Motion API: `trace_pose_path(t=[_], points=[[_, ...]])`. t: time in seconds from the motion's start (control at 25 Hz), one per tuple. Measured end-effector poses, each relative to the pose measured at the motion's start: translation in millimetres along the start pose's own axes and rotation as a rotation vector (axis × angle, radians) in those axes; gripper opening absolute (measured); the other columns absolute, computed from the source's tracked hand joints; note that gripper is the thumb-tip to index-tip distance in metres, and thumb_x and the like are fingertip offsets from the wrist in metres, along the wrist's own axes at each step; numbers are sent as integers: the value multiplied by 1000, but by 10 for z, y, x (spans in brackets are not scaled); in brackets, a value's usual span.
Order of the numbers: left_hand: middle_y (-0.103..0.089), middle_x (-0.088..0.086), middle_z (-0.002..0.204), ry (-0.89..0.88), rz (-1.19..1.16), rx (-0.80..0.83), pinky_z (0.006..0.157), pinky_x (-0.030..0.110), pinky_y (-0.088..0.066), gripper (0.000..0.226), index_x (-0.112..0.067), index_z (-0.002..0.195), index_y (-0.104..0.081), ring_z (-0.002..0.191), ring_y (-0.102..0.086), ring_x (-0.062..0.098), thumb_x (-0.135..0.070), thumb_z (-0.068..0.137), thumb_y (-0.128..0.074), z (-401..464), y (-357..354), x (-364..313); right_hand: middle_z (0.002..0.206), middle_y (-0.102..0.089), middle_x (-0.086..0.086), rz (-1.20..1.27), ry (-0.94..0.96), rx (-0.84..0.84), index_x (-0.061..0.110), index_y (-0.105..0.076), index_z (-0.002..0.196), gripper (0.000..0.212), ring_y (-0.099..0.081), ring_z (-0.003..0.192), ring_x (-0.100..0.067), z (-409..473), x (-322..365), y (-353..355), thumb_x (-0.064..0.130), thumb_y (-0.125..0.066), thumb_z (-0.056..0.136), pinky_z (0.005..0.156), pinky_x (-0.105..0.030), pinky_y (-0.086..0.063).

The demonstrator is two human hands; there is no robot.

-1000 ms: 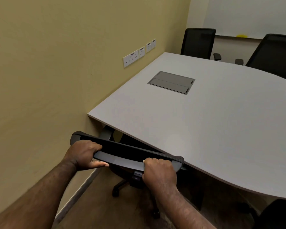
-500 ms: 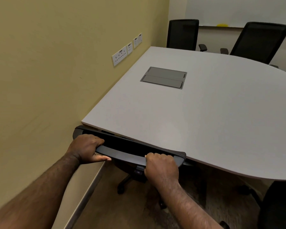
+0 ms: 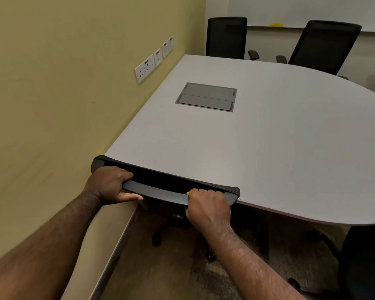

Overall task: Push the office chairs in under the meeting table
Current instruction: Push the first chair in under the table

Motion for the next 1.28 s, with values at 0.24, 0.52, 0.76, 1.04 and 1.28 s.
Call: trace_pose_path(t=[0.24, 0.52, 0.76, 1.04, 1.28], points=[[-58, -2, 55, -1, 8, 1, 42, 27, -35, 81, -18, 60, -57, 48, -57, 26, -90, 73, -24, -10, -30, 83, 53, -38, 3, -32, -2, -12, 20, -50, 70, 12, -34, 45, -17, 53, 43, -14, 20, -54, 82, 51, -32, -26], [-61, -2, 62, 10, 10, 47, 47, 27, -38, 83, -17, 68, -62, 56, -59, 25, -91, 71, -25, -13, -44, 32, 62, -46, 4, 14, 18, -37, 20, -51, 78, 18, -39, 54, -17, -28, -9, 21, 35, -60, 82, 54, -32, -31], [-56, 0, 85, 64, -75, 58, 61, 34, -44, 76, -14, 91, -57, 76, -53, 23, -86, 74, -39, -74, 24, -63, 92, -60, -4, 24, 64, -225, 14, -57, 98, 33, -54, 83, -23, -322, -90, 125, 37, -65, 75, 74, -38, -47], [-53, 10, 132, 97, -137, 1, 101, 44, -40, 93, -9, 129, -51, 121, -49, 28, -82, 71, -51, 101, 214, -452, 150, -36, -13, -16, -32, -219, 9, -31, 145, 94, -27, 141, -31, -538, -422, 315, 78, -33, 82, 115, -53, -19], [-41, 13, 149, 65, -157, -14, 111, 52, -31, 101, -5, 143, -41, 137, -36, 31, -79, 74, -47, 575, 412, -998, 161, -2, -8, -78, -119, -220, 9, -6, 152, 109, 5, 147, -23, -759, -984, 603, 86, -23, 77, 117, -54, -4]])
Point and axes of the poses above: each hand's wrist, its own z-axis towards the middle knuckle, its own y-axis out of the back of the hand, x = y × z, the point moved 4 cm from there along z, towards the middle knuckle
